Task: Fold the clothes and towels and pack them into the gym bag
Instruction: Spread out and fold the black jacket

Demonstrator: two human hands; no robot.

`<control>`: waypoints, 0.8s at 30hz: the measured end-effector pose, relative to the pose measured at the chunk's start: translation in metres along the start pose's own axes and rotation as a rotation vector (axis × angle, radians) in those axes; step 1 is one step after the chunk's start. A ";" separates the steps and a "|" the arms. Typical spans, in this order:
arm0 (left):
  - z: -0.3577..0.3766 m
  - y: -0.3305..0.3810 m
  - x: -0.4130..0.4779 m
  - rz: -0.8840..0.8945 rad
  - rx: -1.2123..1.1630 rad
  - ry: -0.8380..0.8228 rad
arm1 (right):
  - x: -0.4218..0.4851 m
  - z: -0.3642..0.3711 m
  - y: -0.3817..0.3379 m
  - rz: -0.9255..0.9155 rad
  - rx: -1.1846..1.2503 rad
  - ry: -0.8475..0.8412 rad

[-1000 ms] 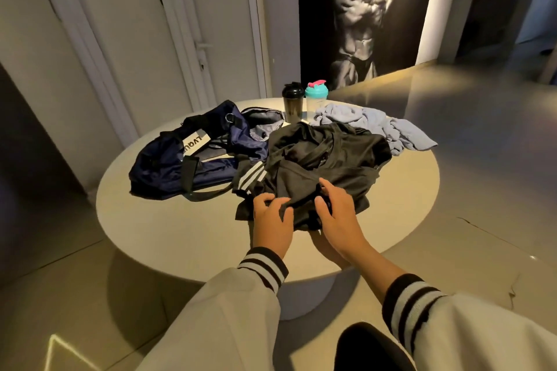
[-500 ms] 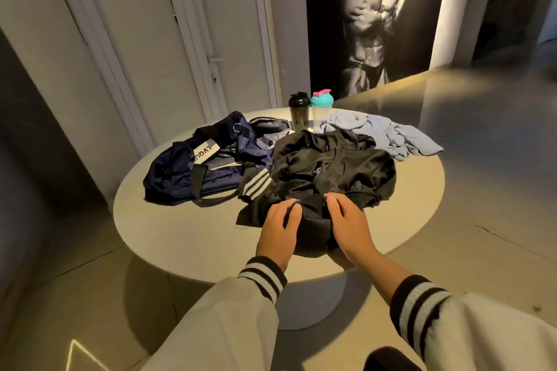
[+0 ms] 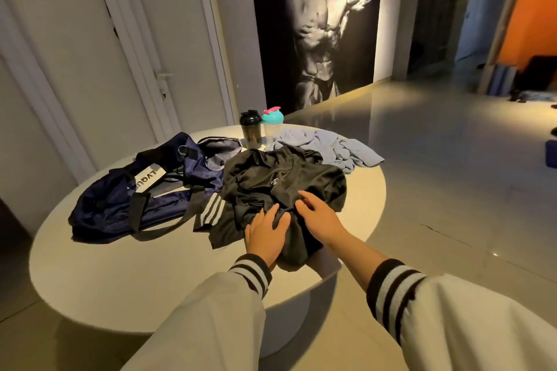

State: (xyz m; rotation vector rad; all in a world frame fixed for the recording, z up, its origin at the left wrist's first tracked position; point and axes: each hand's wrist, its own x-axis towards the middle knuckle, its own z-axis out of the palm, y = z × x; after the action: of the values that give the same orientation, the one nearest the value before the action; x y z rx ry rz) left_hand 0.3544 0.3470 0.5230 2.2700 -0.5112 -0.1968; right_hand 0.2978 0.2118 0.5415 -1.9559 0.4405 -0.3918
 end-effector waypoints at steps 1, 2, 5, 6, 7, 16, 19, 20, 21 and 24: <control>0.001 0.000 0.007 0.014 -0.042 0.011 | 0.007 0.001 -0.001 -0.018 -0.006 0.003; 0.002 -0.002 0.014 0.032 -0.077 0.020 | 0.013 0.003 -0.001 -0.039 -0.012 0.007; 0.005 -0.012 0.039 0.052 -0.120 0.043 | 0.030 0.011 0.001 -0.077 -0.011 0.047; 0.006 -0.014 0.046 0.053 -0.125 0.042 | 0.034 0.014 0.003 -0.079 0.000 0.060; 0.007 -0.017 0.053 0.060 -0.125 0.042 | 0.037 0.018 0.006 -0.078 0.009 0.071; 0.012 -0.026 0.071 0.115 -0.228 0.134 | 0.033 0.045 0.028 -0.133 -0.045 0.229; 0.004 -0.025 0.054 0.101 -0.302 0.275 | 0.025 0.045 0.034 -0.200 -0.161 0.314; 0.000 -0.023 0.046 0.090 -0.335 0.328 | 0.021 0.044 0.036 -0.207 -0.173 0.340; -0.005 -0.021 0.035 0.060 -0.376 0.364 | 0.017 0.043 0.040 -0.210 -0.168 0.362; -0.018 -0.024 0.003 -0.018 -0.485 0.391 | 0.009 0.039 0.041 -0.180 -0.122 0.351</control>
State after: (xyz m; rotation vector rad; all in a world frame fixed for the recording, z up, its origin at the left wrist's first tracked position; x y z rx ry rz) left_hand 0.3694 0.3730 0.5179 1.7771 -0.2061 0.1067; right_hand 0.3188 0.2226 0.4891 -2.0569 0.5224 -0.8493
